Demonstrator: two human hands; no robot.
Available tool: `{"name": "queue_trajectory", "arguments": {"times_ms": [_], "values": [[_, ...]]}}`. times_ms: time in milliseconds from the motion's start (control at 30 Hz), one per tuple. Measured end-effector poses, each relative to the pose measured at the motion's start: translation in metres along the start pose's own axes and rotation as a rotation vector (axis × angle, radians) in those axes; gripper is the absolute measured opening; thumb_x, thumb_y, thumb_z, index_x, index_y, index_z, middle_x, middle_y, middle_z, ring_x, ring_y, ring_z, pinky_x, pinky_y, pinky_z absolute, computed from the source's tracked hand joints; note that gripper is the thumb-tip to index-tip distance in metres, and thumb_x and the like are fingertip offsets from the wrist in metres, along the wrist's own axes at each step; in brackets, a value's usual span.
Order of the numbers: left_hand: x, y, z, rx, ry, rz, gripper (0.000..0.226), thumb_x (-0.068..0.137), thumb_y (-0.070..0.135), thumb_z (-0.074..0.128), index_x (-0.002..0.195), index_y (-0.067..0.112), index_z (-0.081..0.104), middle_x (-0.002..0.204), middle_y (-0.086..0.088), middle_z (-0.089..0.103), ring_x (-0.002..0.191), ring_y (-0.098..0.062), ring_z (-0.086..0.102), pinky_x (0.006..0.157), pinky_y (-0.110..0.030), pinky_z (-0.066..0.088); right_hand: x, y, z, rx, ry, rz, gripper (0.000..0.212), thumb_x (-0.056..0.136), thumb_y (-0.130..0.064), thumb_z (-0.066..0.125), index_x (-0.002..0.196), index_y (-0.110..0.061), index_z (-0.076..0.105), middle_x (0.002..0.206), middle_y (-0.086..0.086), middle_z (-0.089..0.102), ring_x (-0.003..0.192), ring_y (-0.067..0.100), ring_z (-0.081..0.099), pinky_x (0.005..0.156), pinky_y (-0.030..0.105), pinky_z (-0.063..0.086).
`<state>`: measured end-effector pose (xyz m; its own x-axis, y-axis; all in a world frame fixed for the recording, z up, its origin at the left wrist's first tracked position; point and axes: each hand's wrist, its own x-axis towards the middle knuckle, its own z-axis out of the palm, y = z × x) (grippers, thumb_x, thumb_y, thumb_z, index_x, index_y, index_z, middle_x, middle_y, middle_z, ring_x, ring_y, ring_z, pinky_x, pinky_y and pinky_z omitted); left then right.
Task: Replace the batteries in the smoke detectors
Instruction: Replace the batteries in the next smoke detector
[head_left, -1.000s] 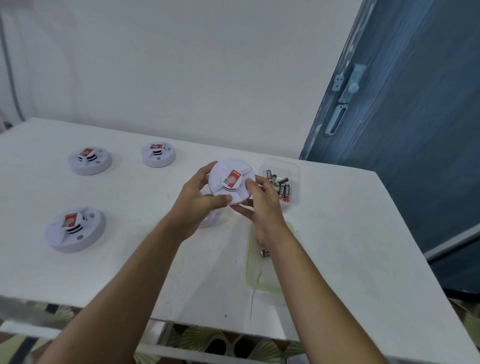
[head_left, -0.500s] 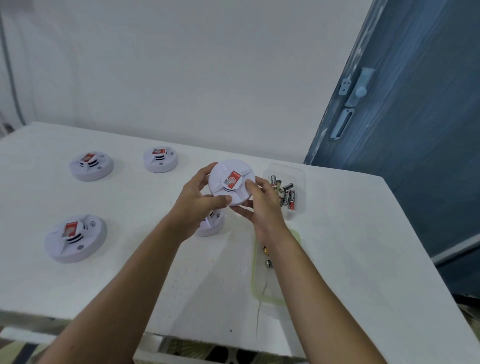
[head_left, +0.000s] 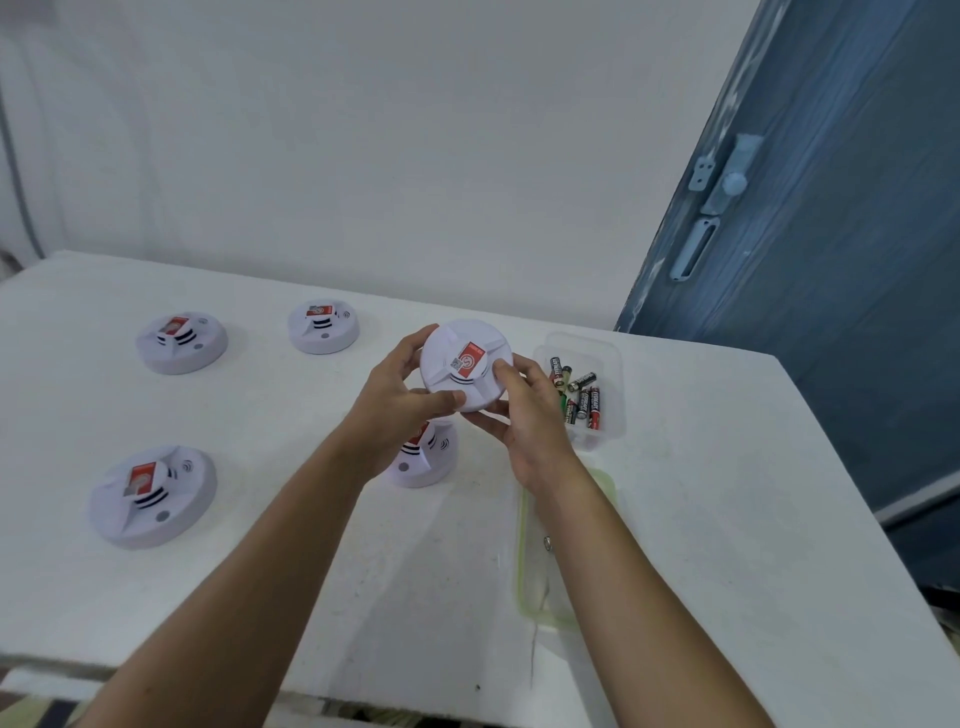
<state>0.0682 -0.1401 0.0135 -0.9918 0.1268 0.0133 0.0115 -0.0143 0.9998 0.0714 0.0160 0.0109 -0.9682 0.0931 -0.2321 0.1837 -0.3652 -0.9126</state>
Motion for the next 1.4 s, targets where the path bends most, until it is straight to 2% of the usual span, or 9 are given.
{"name": "queue_trajectory", "arguments": {"times_ms": [133,433,600,800,900,1100,1200,1300,1400], "values": [[0.006,-0.001,-0.007,0.041,-0.029,-0.018,0.068,0.080,0.013,0.078,0.135,0.039,0.048,0.126,0.005,0.061,0.115,-0.012,0.061,0.091,-0.034,0.056,0.007,0.003,0.003,0.004,0.007,-0.004,0.026,0.100,-0.021,0.060,0.124,-0.010,0.063,0.112,0.013,0.073,0.087,0.022,0.074,0.070,0.035,0.061],[0.032,-0.007,-0.017,-0.065,0.090,-0.126,0.035,0.100,0.016,0.052,0.135,0.019,0.051,0.118,-0.015,0.065,0.092,-0.025,0.072,0.075,-0.033,0.060,0.030,0.013,0.016,-0.003,0.084,-0.054,0.030,0.099,-0.021,0.063,0.128,-0.014,0.059,0.114,0.010,0.073,0.100,0.020,0.072,0.074,0.028,0.060],[0.048,-0.015,-0.025,0.126,0.242,-0.099,0.027,0.094,0.022,0.062,0.119,0.020,0.055,0.114,-0.005,0.067,0.098,-0.021,0.069,0.084,-0.037,0.059,0.048,0.019,0.021,-0.045,0.162,-0.020,0.027,0.097,-0.016,0.063,0.122,-0.013,0.057,0.116,0.012,0.070,0.099,0.021,0.070,0.074,0.027,0.059],[0.065,-0.024,-0.036,0.339,0.289,-0.107,0.025,0.089,0.032,0.064,0.111,0.021,0.065,0.108,0.005,0.068,0.088,-0.019,0.070,0.090,-0.044,0.055,0.064,0.026,0.023,-0.280,0.165,0.001,0.026,0.091,-0.012,0.058,0.114,-0.018,0.069,0.105,0.002,0.075,0.096,0.016,0.070,0.093,0.039,0.058],[0.071,-0.029,-0.037,0.426,0.262,-0.175,0.028,0.089,0.034,0.063,0.114,0.022,0.063,0.108,0.001,0.068,0.099,-0.024,0.066,0.093,-0.044,0.053,0.065,0.032,0.022,-0.404,0.162,0.017,0.022,0.089,-0.012,0.056,0.086,-0.024,0.074,0.088,-0.003,0.076,0.084,0.017,0.066,0.086,0.040,0.058],[0.072,-0.036,-0.035,0.557,0.233,-0.252,0.030,0.091,0.027,0.063,0.118,0.013,0.064,0.109,-0.004,0.067,0.099,-0.020,0.060,0.086,-0.032,0.049,0.058,0.037,0.022,-0.655,0.192,-0.020,0.016,0.081,-0.009,0.052,0.080,0.004,0.061,0.071,0.006,0.053,0.068,0.018,0.041,0.060,0.029,0.030],[0.070,-0.040,-0.036,0.584,0.234,-0.247,0.028,0.091,0.027,0.064,0.115,0.013,0.067,0.106,-0.005,0.069,0.101,-0.022,0.063,0.086,-0.034,0.052,0.054,0.032,0.025,-0.729,0.188,-0.022,0.012,0.082,-0.003,0.051,0.071,-0.009,0.053,0.071,0.009,0.045,0.068,0.020,0.034,0.057,0.031,0.022],[0.068,-0.039,-0.037,0.624,0.241,-0.210,0.031,0.089,0.028,0.067,0.115,0.012,0.067,0.107,-0.004,0.070,0.102,-0.022,0.063,0.088,-0.032,0.051,0.053,0.031,0.027,-0.769,0.212,-0.024,0.010,0.082,-0.002,0.053,0.079,0.001,0.062,0.077,0.017,0.062,0.071,0.036,0.053,0.060,0.035,0.042],[0.065,-0.039,-0.038,0.642,0.265,-0.170,0.028,0.088,0.028,0.069,0.111,0.011,0.068,0.102,-0.004,0.071,0.099,-0.021,0.063,0.087,-0.031,0.050,0.055,0.031,0.027,-0.761,0.245,-0.003,0.029,0.085,-0.003,0.057,0.110,0.009,0.066,0.111,0.021,0.071,0.106,0.036,0.065,0.087,0.044,0.055]]}}
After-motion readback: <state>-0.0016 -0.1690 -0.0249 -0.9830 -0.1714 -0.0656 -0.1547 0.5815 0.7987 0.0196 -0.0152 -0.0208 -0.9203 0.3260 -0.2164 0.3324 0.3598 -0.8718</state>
